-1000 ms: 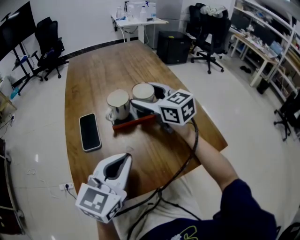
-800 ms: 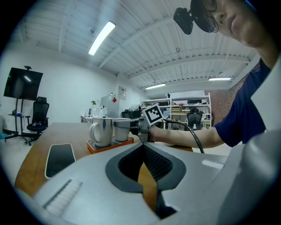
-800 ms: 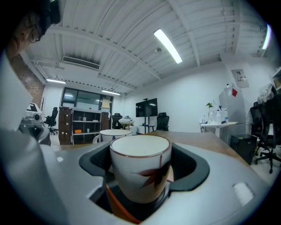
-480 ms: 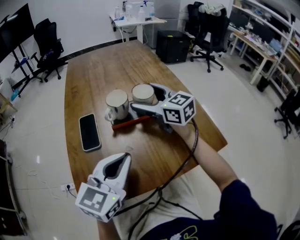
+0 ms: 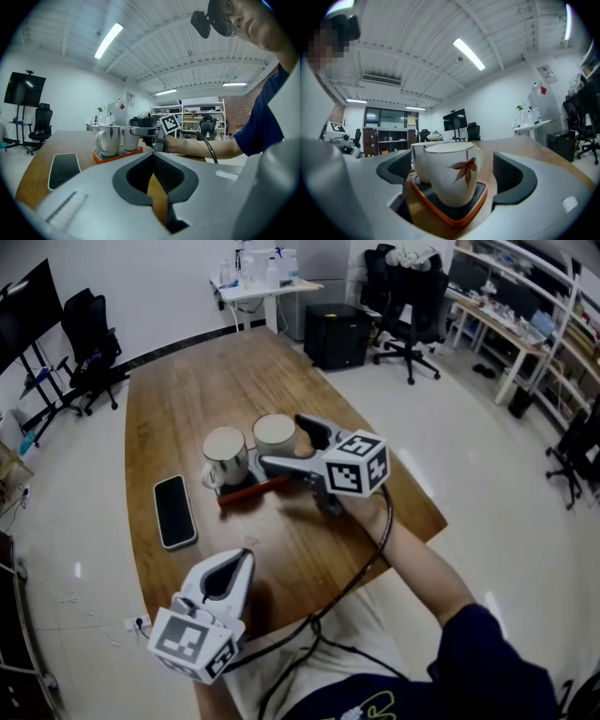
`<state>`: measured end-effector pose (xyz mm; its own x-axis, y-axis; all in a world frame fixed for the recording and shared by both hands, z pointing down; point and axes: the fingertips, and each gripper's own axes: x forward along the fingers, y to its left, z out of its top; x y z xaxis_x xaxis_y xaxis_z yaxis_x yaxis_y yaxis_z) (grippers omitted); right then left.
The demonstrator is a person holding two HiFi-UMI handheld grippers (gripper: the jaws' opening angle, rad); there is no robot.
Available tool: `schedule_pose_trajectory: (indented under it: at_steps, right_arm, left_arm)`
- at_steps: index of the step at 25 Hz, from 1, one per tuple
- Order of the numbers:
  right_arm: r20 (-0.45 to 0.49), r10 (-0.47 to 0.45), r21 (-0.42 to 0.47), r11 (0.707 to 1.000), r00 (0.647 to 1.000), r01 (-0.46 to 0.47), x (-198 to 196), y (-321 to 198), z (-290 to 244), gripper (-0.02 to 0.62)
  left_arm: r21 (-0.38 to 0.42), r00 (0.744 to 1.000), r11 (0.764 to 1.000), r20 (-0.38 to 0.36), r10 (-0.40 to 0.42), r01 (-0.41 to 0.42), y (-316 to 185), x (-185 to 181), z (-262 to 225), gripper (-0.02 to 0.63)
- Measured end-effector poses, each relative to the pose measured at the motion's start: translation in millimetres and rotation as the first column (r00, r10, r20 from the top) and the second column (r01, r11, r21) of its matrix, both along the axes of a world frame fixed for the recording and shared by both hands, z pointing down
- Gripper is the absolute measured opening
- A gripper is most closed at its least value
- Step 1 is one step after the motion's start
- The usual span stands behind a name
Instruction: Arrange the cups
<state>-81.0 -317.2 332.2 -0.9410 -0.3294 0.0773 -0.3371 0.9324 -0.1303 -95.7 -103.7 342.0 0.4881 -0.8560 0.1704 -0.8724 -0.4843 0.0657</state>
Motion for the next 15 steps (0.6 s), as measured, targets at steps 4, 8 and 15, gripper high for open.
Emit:
schedule_pose_trajectory:
  at_steps: [4, 8, 15]
  right_arm:
    - [-0.037, 0.025, -0.079, 0.996, 0.999, -0.028, 4.4, -6.7, 12.7, 0.534]
    - [-0.018, 0.059, -0.096, 0.993, 0.998, -0.061, 11.2, -11.0, 9.3, 0.532]
    - [-0.028, 0.010, -0.096, 0.995, 1.000, -0.013, 28.4, 27.1, 13.5, 0.533]
  left_arm:
    - [-0.001, 1.000, 1.000, -0.001, 0.003, -0.003, 0.8, 0.4, 1.5, 0.003]
    - [0.000, 1.000, 1.000, -0.004, 0.003, -0.003, 0.7, 0.9, 0.4, 0.003]
    - [0.003, 1.000, 1.000, -0.002, 0.003, -0.003, -0.9, -0.6, 3.6, 0.003]
